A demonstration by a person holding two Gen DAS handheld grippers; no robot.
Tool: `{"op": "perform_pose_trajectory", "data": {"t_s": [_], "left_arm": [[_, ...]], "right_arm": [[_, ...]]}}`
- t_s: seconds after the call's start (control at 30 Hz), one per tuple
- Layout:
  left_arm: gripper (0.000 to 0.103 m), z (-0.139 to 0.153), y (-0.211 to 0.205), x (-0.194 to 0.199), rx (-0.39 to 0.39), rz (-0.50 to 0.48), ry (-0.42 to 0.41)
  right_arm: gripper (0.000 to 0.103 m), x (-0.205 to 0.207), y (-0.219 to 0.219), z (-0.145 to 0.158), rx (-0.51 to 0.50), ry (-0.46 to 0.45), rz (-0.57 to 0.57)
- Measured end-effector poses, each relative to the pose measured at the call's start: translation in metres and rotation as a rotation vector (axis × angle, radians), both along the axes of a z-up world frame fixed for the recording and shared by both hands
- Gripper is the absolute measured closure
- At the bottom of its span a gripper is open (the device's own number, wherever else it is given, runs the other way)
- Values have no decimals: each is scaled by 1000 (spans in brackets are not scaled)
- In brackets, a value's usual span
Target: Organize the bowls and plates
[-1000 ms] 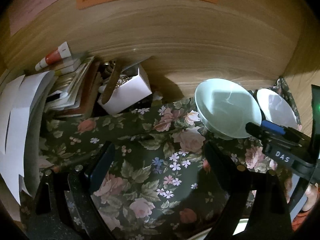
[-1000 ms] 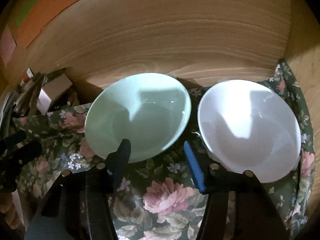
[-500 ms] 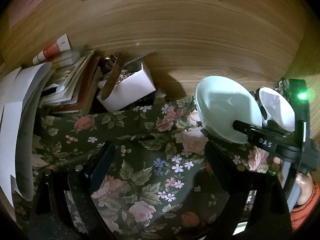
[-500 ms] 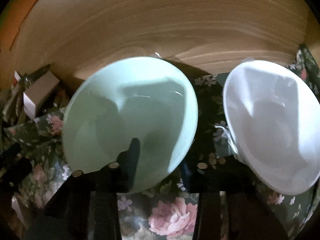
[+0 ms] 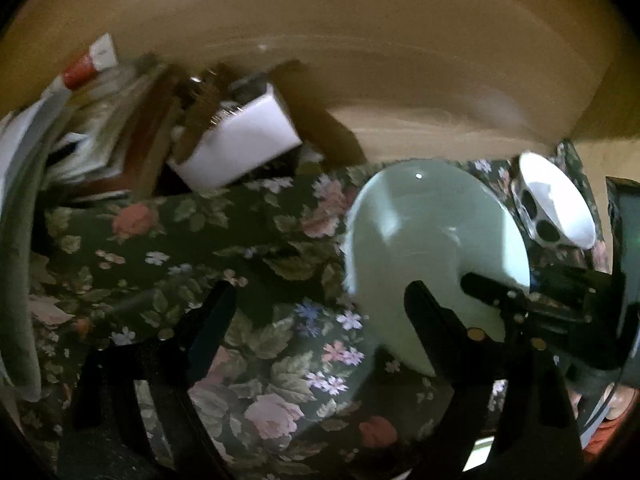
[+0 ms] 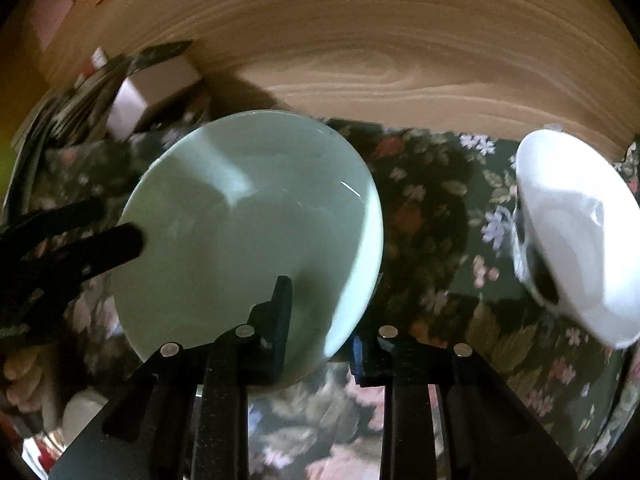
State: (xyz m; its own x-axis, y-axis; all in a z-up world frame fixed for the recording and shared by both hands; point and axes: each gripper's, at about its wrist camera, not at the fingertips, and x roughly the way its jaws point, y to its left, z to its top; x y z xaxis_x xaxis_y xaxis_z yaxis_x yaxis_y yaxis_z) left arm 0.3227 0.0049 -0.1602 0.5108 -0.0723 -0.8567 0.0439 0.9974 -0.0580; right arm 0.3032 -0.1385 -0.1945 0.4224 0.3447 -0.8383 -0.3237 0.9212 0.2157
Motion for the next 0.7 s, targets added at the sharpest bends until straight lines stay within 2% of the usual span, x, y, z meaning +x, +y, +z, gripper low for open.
{"op": "perform_pose_trajectory", "data": {"t_s": [0.07,0.2,0.33,0.37,0.47,0.57,0.7], "left_arm": [[26,-3,-2,0,-4,-5,22],[31,-9,-11,0,23,-24,53],[37,-14,-17,3,46,-43,75],[41,-15,-19,4,53,-50,80],[48,-19,-23,10,70,-55,88],[53,-25,-24,15,50,-59,120],[67,-32,-27,18,35,-65,140]], "right_arm": [[79,-6,0,2,1,4,9],[78,-23,-6,9,16,-7,6],[62,-37,-28,15,35,-25,-30],[61,-37,-34,16,40,-29,-41],[61,-30,-41,18,61,-29,-56],[62,-27,-41,17,64,-33,-56],[80,-25,-42,14,64,-40,-59]]}}
